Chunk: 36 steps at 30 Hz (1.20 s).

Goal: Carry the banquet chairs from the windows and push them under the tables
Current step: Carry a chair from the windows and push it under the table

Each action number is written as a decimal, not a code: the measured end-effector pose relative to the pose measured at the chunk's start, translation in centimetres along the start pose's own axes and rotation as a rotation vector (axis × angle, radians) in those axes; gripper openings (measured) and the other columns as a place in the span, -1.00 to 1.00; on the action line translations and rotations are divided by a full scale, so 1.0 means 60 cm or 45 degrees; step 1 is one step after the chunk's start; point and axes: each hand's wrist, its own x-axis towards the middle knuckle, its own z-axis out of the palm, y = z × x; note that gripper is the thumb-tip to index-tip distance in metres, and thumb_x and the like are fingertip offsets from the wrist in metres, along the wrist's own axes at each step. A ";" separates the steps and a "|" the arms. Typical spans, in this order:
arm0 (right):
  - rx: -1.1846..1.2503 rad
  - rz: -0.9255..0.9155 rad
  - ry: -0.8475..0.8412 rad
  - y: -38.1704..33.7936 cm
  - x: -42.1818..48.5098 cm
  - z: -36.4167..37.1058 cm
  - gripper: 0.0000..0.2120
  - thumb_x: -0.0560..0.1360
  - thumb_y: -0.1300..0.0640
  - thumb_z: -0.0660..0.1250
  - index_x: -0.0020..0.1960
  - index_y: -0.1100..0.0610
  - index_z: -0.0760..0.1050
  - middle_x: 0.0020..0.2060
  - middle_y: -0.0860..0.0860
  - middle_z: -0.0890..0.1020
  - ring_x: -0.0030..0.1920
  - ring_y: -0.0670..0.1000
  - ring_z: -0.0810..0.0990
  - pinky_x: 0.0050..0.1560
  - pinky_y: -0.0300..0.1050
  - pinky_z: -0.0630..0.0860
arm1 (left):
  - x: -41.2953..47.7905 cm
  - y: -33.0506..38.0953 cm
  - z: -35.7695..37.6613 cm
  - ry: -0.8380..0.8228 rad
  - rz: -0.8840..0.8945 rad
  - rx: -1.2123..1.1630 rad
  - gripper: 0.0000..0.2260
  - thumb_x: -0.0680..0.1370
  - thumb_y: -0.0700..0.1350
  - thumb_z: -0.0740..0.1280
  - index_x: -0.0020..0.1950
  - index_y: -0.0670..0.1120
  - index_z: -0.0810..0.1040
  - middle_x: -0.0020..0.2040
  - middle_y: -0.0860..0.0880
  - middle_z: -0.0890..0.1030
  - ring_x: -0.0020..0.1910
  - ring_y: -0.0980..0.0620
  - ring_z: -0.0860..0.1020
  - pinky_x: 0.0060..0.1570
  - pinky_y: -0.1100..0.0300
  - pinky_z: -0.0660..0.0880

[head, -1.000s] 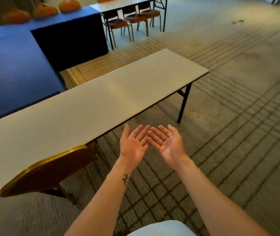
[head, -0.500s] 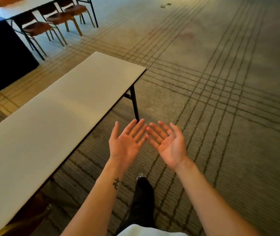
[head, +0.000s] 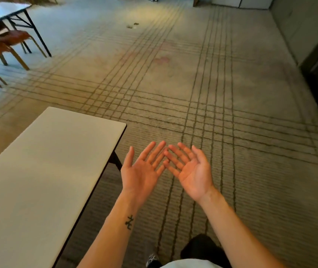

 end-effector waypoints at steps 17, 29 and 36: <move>-0.148 0.110 -0.169 -0.337 0.602 0.132 -0.44 0.59 -0.10 0.18 0.47 0.21 0.40 0.33 0.25 0.58 0.28 0.29 0.58 0.31 0.27 0.45 | 0.604 0.168 0.211 0.075 0.039 0.024 -0.40 0.67 0.23 0.11 0.56 -0.15 0.36 0.47 -0.22 0.49 0.51 -0.19 0.40 0.59 -0.11 0.11; -0.358 0.207 -0.172 -0.397 1.023 0.299 -0.49 0.65 -0.13 0.10 0.46 0.16 0.42 0.32 0.19 0.61 0.30 0.28 0.59 0.22 0.20 0.52 | 0.975 0.395 0.210 0.120 0.100 -0.048 -0.42 0.66 0.23 0.08 0.55 -0.11 0.37 0.46 -0.24 0.49 0.54 -0.19 0.36 0.58 -0.15 0.10; -0.421 0.120 -0.112 -0.440 1.284 0.474 -0.49 0.67 -0.11 0.07 0.47 0.17 0.41 0.31 0.20 0.61 0.30 0.27 0.59 0.29 0.23 0.49 | 1.230 0.608 0.236 0.031 0.054 -0.067 -0.42 0.68 0.24 0.07 0.57 -0.10 0.37 0.47 -0.24 0.48 0.55 -0.22 0.33 0.59 -0.17 0.10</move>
